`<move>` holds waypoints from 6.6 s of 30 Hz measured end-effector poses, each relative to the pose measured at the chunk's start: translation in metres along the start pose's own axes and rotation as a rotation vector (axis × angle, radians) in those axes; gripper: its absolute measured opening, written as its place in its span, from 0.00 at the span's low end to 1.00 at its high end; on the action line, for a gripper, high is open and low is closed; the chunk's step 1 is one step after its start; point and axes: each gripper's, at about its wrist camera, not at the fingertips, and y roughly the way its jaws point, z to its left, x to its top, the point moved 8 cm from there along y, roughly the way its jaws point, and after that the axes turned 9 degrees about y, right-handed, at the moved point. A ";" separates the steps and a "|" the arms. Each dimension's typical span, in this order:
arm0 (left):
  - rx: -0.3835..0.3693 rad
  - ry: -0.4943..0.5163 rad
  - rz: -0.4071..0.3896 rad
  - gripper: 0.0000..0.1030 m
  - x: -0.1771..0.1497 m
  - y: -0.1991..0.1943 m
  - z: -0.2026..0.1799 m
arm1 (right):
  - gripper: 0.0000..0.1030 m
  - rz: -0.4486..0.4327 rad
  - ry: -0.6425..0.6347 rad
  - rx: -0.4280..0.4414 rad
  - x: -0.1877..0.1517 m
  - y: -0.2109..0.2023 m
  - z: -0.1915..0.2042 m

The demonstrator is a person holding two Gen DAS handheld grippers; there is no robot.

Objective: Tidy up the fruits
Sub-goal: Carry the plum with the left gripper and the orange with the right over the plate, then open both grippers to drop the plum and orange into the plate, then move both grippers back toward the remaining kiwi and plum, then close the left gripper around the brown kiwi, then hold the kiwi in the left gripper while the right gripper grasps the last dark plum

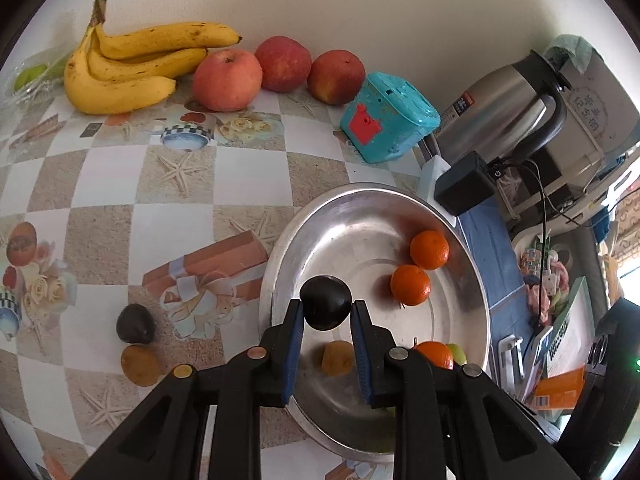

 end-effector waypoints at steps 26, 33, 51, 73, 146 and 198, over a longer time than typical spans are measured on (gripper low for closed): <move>0.059 -0.066 -0.031 0.68 -0.004 -0.035 0.021 | 0.44 0.010 -0.017 -0.003 0.004 -0.008 0.003; 0.199 -0.061 0.001 0.73 -0.007 -0.044 0.044 | 0.44 -0.003 -0.028 0.004 0.008 -0.019 0.006; 0.239 -0.139 0.077 0.80 -0.021 -0.037 0.070 | 0.53 0.012 -0.037 0.012 0.002 -0.012 0.007; 0.272 -0.224 0.088 0.80 -0.038 -0.063 0.102 | 0.95 0.001 -0.090 0.113 -0.007 -0.018 0.030; 0.272 -0.275 0.007 0.27 -0.071 -0.113 0.141 | 0.95 0.010 -0.227 0.046 -0.037 -0.010 0.079; 0.207 -0.496 -0.042 0.27 -0.080 -0.133 0.218 | 1.00 0.130 -0.372 -0.123 -0.070 0.094 0.184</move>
